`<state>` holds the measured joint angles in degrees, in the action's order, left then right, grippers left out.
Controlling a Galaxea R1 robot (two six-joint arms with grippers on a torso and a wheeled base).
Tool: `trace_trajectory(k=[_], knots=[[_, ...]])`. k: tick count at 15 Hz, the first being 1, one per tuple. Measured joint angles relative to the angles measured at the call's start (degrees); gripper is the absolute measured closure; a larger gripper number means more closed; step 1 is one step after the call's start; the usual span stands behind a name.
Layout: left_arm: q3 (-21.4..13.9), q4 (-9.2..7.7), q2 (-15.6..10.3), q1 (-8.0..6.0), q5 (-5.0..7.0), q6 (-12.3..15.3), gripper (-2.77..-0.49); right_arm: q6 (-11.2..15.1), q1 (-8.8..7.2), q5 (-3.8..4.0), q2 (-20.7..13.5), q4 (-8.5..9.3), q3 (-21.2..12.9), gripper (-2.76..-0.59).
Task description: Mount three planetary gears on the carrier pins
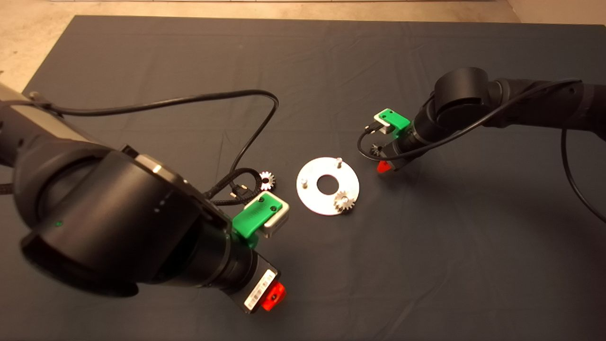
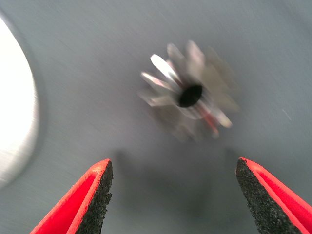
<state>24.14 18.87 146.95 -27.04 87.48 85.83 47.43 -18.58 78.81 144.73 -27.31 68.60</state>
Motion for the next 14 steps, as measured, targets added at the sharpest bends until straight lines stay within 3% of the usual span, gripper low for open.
trace_trajectory(k=[2,7,10,14], knots=[[0.0,0.0,0.0,0.0,0.0,0.0,-2.64,0.0,-0.02,-2.06,0.8,0.02,1.1,-1.86],[0.0,0.0,0.0,0.0,0.0,0.0,-2.64,-0.4,-0.04,-3.48,1.8,0.29,4.9,-1.86],[0.0,0.0,0.0,0.0,0.0,0.0,-2.64,-2.4,-0.18,-3.46,1.8,0.27,7.0,-1.86],[0.0,0.0,0.0,0.0,0.0,0.0,-2.65,-2.4,-0.17,-3.63,2.1,0.27,7.1,-1.86]])
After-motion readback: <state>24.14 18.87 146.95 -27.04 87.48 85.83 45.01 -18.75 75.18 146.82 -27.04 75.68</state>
